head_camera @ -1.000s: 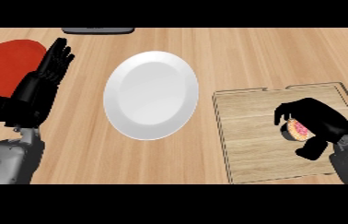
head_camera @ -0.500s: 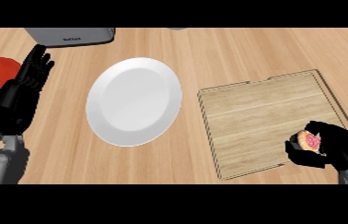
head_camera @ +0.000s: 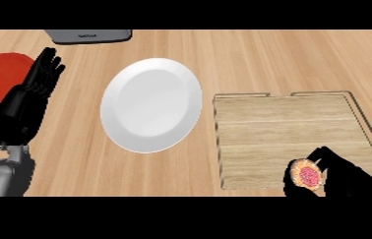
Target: Pick the cupcake from the tray and place it in the plate
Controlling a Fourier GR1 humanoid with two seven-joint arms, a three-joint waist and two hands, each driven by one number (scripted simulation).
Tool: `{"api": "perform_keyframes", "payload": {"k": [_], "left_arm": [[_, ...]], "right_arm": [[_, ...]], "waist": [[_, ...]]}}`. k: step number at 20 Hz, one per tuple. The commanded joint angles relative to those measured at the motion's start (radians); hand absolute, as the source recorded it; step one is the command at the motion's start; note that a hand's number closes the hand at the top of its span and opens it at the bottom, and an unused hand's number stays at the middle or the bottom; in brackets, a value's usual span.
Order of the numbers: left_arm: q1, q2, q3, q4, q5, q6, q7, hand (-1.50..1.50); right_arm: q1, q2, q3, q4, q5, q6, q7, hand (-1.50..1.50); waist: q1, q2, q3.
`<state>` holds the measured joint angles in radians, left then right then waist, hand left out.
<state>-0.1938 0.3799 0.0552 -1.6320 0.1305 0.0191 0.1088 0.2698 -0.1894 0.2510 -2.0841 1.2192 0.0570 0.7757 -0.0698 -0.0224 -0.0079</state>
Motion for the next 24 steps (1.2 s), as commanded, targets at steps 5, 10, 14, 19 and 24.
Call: {"api": "perform_keyframes", "payload": {"k": [5,10,14,19,24], "left_arm": [[-0.038,-0.002,-0.009,0.015,0.007,-0.029,-0.004,0.0],[-0.1,-0.019,-0.029,0.024,-0.005,-0.029,0.031,0.0],[-0.101,-0.027,-0.02,0.037,-0.009,-0.036,0.005,0.0],[-0.092,-0.036,-0.039,0.015,-0.017,-0.042,0.017,0.0],[-0.133,-0.052,-0.057,0.043,-0.033,-0.037,0.019,0.0]], "right_arm": [[-0.043,0.185,0.453,-0.284,0.307,0.001,0.184,1.5],[-0.373,0.188,0.606,-0.152,0.322,0.074,0.466,1.5],[-0.572,0.189,0.579,-0.032,0.213,0.065,0.574,1.5],[-0.76,0.189,0.488,0.13,0.065,-0.06,0.606,1.5],[-0.898,0.189,0.401,0.369,-0.073,-0.204,0.583,1.5]], "waist": [[0.052,0.012,0.004],[0.08,0.023,0.006],[0.089,0.026,0.006],[0.106,0.027,0.006],[0.132,0.036,0.007]]}}
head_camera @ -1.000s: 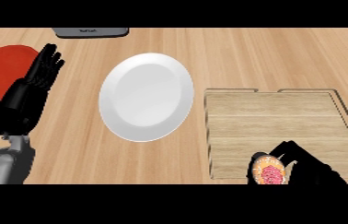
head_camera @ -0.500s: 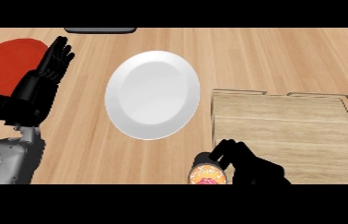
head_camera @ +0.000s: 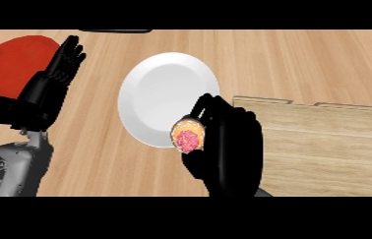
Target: Pick the cupcake from the tray and place it in the plate
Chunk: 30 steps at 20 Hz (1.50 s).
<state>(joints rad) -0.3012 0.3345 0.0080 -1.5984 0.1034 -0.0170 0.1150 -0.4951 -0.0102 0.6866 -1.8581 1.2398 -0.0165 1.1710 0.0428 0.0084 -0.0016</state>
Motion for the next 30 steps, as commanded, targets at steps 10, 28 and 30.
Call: {"api": "perform_keyframes", "payload": {"k": [10,28,30], "left_arm": [[-0.037,0.0,-0.001,0.005,0.006,-0.028,0.014,0.0],[-0.072,-0.036,-0.024,0.057,-0.021,-0.03,-0.016,0.0],[-0.073,-0.037,-0.013,0.06,-0.008,-0.034,-0.021,0.0]], "right_arm": [[-0.378,0.01,-0.146,0.591,-0.258,-0.264,0.126,1.5],[-0.492,0.01,-0.182,1.051,-0.613,-0.826,-0.213,-1.5],[-0.545,0.01,-0.213,1.06,-0.605,-0.885,-0.226,-1.5]], "waist": [[0.028,0.005,0.001],[0.074,0.022,0.002],[0.056,0.017,0.002]]}}
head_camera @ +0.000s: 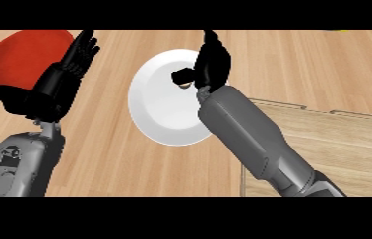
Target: Pick the cupcake from the tray and place it in the plate
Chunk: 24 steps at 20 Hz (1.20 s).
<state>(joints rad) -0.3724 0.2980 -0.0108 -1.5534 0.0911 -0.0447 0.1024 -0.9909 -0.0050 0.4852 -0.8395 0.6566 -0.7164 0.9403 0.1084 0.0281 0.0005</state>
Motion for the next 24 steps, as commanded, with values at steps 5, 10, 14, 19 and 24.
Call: {"api": "perform_keyframes", "payload": {"k": [5,10,14,19,24], "left_arm": [[0.022,-0.01,0.002,0.004,-0.017,0.016,0.0,0.0],[0.083,0.02,0.051,-0.008,0.019,-0.015,-0.016,0.0],[0.102,0.02,0.065,-0.059,0.008,0.017,0.036,0.0],[0.153,0.001,0.07,-0.032,-0.011,0.014,-0.034,0.0],[0.136,-0.035,0.034,-0.077,-0.063,0.059,0.003,0.0]], "right_arm": [[-0.055,0.005,-0.007,-0.005,-0.105,-0.348,-0.018,-1.5],[0.01,0.005,-0.01,-0.045,-0.136,-0.452,-0.068,-1.5],[0.158,0.005,0.013,-0.184,-0.089,-0.461,-0.098,-1.5],[0.342,-0.04,0.014,-0.396,-0.033,-0.448,-0.123,-1.5],[0.58,-0.162,0.065,-0.699,0.006,-0.325,-0.118,-1.5]], "waist": [[-0.024,-0.013,0.0],[-0.07,-0.025,0.0],[-0.116,-0.036,0.0],[-0.125,-0.035,-0.001],[-0.129,-0.035,0.0]]}}
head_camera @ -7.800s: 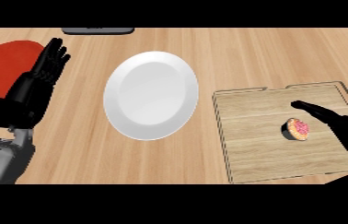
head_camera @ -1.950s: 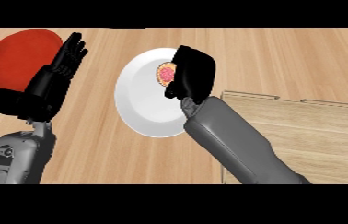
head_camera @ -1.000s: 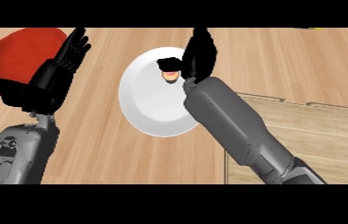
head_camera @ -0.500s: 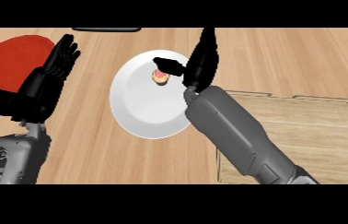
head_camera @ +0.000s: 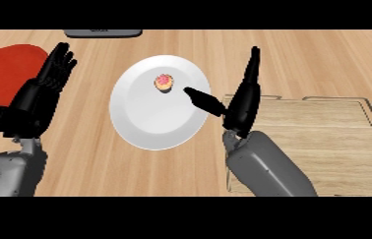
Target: Pick the cupcake from the tray and place it in the plate
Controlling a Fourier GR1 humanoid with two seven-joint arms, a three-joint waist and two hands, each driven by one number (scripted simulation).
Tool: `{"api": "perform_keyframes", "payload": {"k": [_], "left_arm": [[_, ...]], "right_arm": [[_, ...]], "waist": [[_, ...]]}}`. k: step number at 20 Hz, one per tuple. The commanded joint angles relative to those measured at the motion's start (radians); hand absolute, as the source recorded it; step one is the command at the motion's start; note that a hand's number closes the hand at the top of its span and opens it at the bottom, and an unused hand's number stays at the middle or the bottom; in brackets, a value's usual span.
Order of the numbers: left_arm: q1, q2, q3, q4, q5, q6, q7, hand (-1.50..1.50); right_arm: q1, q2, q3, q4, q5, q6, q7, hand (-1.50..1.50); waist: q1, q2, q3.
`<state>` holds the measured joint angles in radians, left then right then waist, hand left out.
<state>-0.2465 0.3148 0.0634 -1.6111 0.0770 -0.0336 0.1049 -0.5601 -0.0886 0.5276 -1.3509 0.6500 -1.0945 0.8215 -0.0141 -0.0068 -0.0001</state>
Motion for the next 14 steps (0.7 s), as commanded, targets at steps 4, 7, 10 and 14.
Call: {"api": "perform_keyframes", "payload": {"k": [4,7,10,14], "left_arm": [[-0.004,-0.036,-0.019,-0.006,-0.045,0.024,0.008,0.0],[0.042,-0.027,0.003,-0.029,-0.011,-0.012,-0.014,0.0],[-0.015,0.001,0.046,0.014,0.007,-0.047,0.009,0.0],[0.006,-0.031,0.021,-0.049,-0.035,-0.014,0.017,0.0]], "right_arm": [[0.3,-0.13,0.001,-0.388,0.08,0.093,0.031,-1.5],[0.433,-0.253,0.021,-0.529,0.002,0.104,-0.029,-1.5],[0.503,-0.211,0.041,-0.557,0.044,0.121,-0.052,-1.5],[0.59,-0.223,0.024,-0.553,0.083,0.1,-0.105,-1.5]], "waist": [[0.0,0.003,0.0],[0.003,0.003,0.0],[0.007,0.005,0.0],[0.011,0.005,0.0]]}}
